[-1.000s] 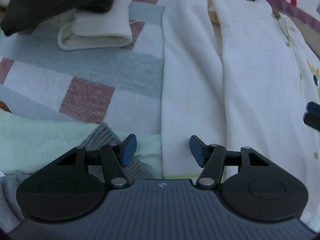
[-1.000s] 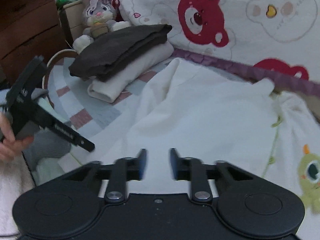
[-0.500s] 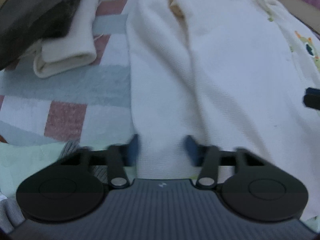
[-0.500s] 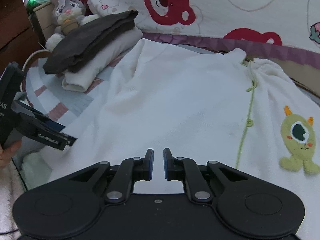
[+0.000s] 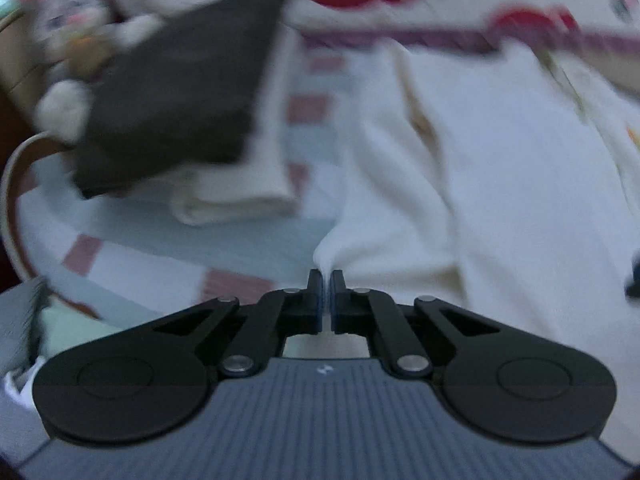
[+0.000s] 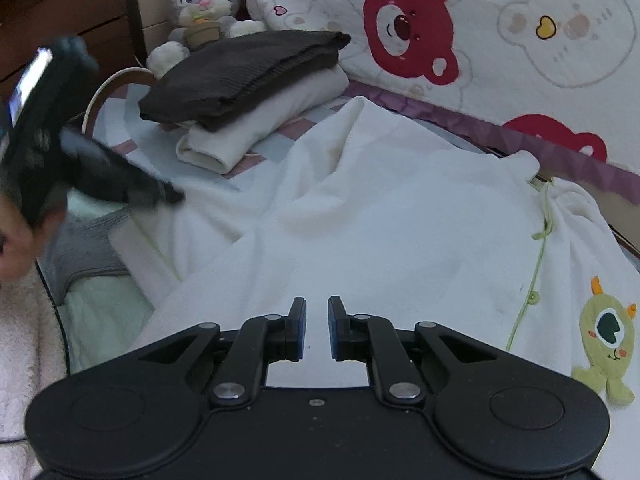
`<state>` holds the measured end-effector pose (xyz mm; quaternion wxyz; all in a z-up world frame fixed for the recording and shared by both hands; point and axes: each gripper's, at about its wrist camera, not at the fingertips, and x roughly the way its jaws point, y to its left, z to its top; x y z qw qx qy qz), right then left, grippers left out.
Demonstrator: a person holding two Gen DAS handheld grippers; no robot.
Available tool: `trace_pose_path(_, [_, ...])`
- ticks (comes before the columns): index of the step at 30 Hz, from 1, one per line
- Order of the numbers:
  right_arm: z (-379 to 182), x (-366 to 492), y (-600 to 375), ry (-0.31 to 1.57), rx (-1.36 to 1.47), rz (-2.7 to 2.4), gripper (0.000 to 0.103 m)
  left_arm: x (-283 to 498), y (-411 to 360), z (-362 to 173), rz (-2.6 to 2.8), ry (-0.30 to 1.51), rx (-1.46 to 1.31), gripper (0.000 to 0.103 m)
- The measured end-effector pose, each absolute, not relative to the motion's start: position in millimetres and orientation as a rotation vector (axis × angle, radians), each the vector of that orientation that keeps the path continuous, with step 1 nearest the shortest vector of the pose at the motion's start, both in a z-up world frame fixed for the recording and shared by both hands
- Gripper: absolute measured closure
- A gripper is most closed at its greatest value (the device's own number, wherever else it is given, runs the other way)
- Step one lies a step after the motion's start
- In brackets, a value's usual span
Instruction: Fold clothes
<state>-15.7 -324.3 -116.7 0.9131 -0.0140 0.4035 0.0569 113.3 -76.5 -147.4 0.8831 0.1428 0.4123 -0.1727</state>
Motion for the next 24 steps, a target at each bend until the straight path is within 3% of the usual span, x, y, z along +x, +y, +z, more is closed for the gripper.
trace_pose_path(10, [-141, -23, -349, 0.901, 0.085, 0.053, 0.089, 144, -59, -175, -0.334, 1.018, 0.177, 0.095])
trace_pose_path(11, [-142, -25, -351, 0.9, 0.082, 0.046, 0.089, 142, -59, -179, -0.358, 1.045, 0.163, 0.089])
trace_pose_path(13, [-144, -31, -354, 0.885, 0.072, 0.04, 0.088, 146, -61, -189, -0.388, 1.105, 0.142, 0.06])
trace_pose_path(17, [-150, -39, -366, 0.889, 0.095, 0.001, 0.083, 141, -64, -192, -0.365, 1.111, 0.182, 0.057])
trace_pose_path(19, [-154, -42, -373, 0.898, 0.112, -0.022, 0.083, 139, -66, -192, -0.357, 1.104, 0.206, 0.05])
trace_pose_path(20, [-155, -43, -375, 0.9, 0.114, -0.027, 0.083, 140, -66, -194, -0.344, 1.105, 0.222, 0.045])
trace_pose_path(22, [-157, -46, -377, 0.901, 0.109, -0.032, 0.083, 142, -68, -199, -0.312, 1.11, 0.255, 0.022])
trace_pose_path(23, [-158, -46, -378, 0.901, 0.111, -0.032, 0.083, 144, -69, -201, -0.296, 1.112, 0.272, 0.021])
trace_pose_path(24, [-159, -46, -379, 0.901, 0.116, -0.031, 0.083, 145, -70, -204, -0.279, 1.114, 0.288, 0.028])
